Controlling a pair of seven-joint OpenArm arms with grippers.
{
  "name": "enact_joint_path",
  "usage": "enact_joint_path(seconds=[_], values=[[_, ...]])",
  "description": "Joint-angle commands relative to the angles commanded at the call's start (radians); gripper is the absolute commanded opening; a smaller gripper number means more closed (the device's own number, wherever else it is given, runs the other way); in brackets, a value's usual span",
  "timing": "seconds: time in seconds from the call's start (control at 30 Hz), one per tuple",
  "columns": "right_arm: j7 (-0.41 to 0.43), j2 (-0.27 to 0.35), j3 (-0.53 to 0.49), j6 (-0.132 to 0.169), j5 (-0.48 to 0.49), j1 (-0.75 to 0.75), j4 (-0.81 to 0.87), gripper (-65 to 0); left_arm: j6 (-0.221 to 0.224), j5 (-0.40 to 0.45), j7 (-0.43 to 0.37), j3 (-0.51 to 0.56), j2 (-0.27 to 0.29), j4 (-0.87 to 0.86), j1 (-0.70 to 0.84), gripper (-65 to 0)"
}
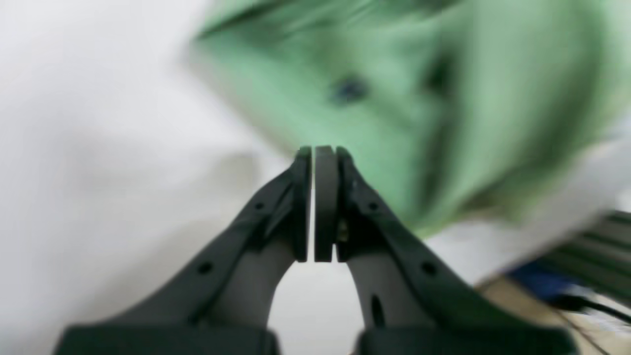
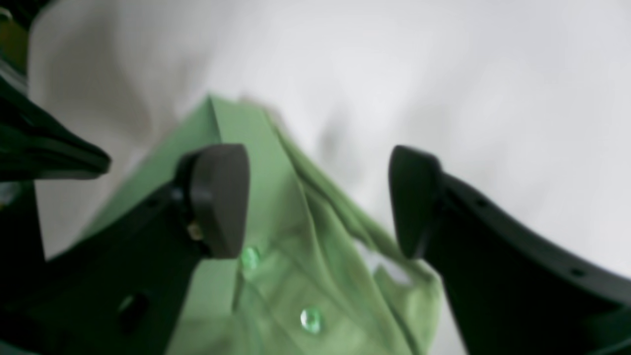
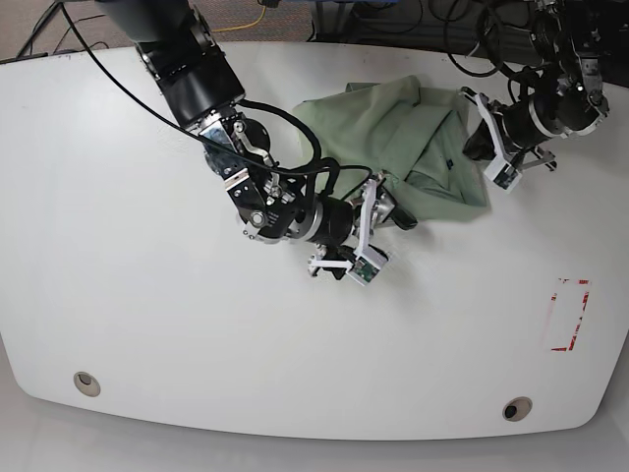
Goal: Layout the t-shirt on the table in an organized manner, then fold the t-shirt properly
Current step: 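Grasp the bundle sides with both grippers and flatten it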
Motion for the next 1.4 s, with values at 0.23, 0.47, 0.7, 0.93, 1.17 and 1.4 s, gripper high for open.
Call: enact_joint_path(seconds=[0.23, 0.47, 0.7, 0.93, 1.17, 1.4], values=[[0.041, 0.026, 0.0, 0.002, -0.005, -0.017, -0.044, -29.6, 0.0, -0.066, 0.0, 0.103, 0.009, -0.003, -0.003, -65.0], [0.147, 0.054, -0.002, 0.018, -0.005, -0.035, -0.14, -30.0, 0.0, -0.058, 0.0, 0.187, 0.061, -0.029, -0.003, -65.0], [0.222, 0.054, -0.002, 0.124, -0.006, -0.035, -0.269, -38.2, 0.0, 0.052, 0.0, 0.224, 0.061, -0.063, -0.003, -65.0], [0.273, 0.054, -0.002, 0.172, -0.008, -0.043, -0.367, -51.0, 0.0, 0.224, 0.0, 0.226, 0.055, -0.187, -0.035, -65.0], [0.322, 0.1, -0.002, 0.178, -0.003, -0.097, -0.385, -54.1, 0.0, 0.327, 0.0, 0.227, 0.038, -0.384, -0.146, -65.0], [0.319, 0.176, 0.002, 0.169, 0.0, -0.178, -0.267, -54.1, 0.0, 0.351, -0.009, 0.227, 0.038, -0.534, -0.287, -65.0]])
